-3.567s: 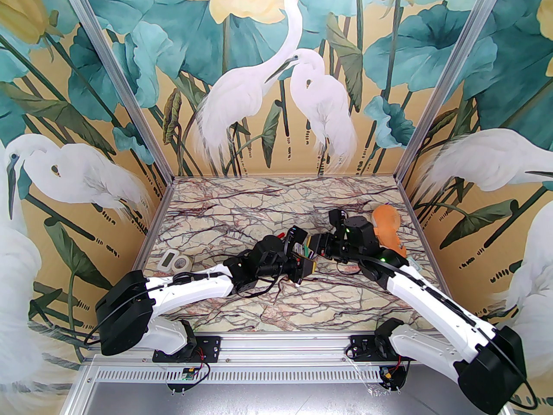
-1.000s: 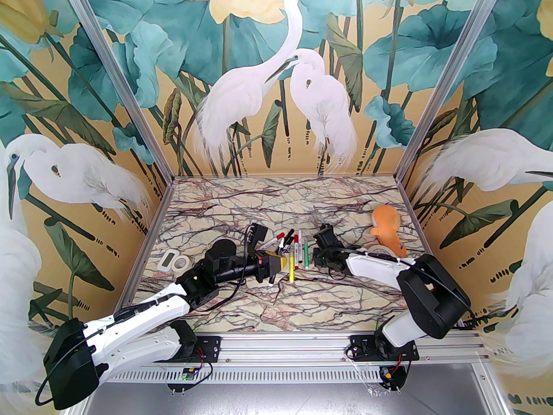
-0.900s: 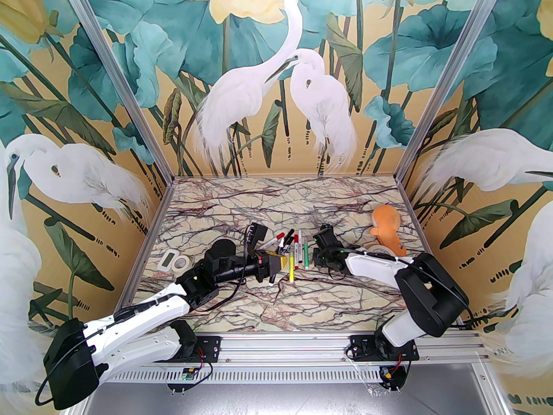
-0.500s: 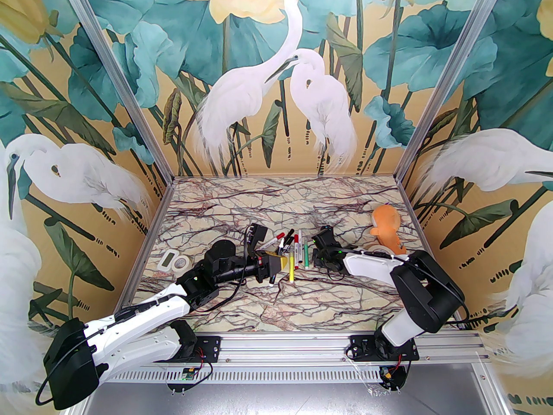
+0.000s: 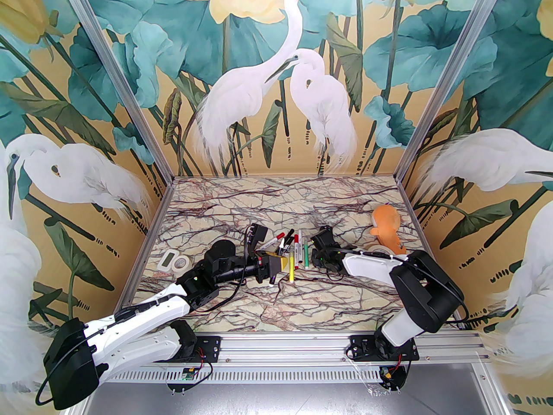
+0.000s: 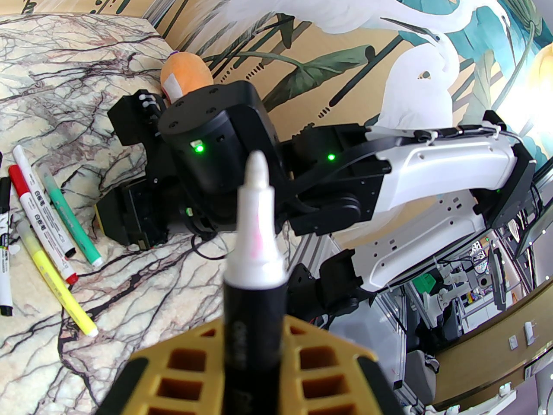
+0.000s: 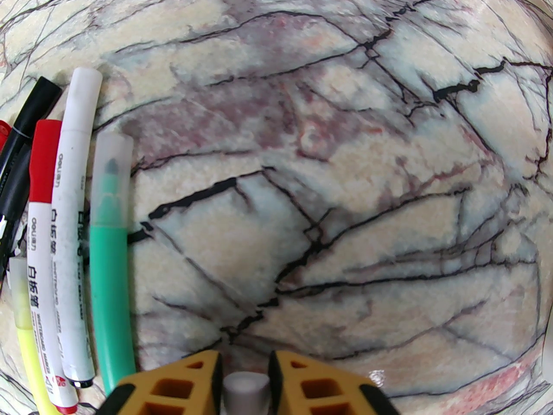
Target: Open the pen caps
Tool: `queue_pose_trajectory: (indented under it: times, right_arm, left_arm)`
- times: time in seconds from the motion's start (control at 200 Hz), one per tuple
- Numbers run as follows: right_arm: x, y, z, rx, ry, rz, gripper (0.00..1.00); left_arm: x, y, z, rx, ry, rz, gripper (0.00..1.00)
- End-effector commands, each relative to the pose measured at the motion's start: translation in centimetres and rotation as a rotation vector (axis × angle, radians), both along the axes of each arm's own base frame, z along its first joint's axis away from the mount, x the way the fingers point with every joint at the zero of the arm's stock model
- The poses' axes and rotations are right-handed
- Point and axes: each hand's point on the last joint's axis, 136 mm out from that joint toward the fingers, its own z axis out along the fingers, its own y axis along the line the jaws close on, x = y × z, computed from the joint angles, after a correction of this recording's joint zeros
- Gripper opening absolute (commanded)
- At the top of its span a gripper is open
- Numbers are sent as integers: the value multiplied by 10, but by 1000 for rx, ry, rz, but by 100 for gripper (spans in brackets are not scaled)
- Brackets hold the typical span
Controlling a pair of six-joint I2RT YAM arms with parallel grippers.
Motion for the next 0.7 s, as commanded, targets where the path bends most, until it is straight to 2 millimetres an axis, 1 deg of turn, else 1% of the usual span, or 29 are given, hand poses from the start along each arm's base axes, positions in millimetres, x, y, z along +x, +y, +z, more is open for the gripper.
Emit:
queue_pose_trajectory:
  times: [0.0,0.14,0.27,0.415,0.56,0.63,0.695]
  right_arm:
    - [-3,-11,-6,-48,18,-27,31]
    - [-2,-10,6,-40,0,-19,33]
    - [-2,-7,25,-34,-31,3,37]
    - [-4,-1,50,3,-82,44,41]
    - [-12,8,72,65,-115,98,48]
    - [-15,12,85,99,-136,124,52]
    - [-21,18,99,145,-159,159,60]
  left_arm:
    - [-2,1,1,-12,-6,-8,6]
    - [0,4,1,-7,-4,17,6]
    - [9,16,-8,50,5,100,7]
    - [18,30,-28,162,22,183,6]
    - [29,50,-52,297,37,290,6]
    - [36,64,-64,373,50,361,6]
    - [41,77,-76,452,69,421,8]
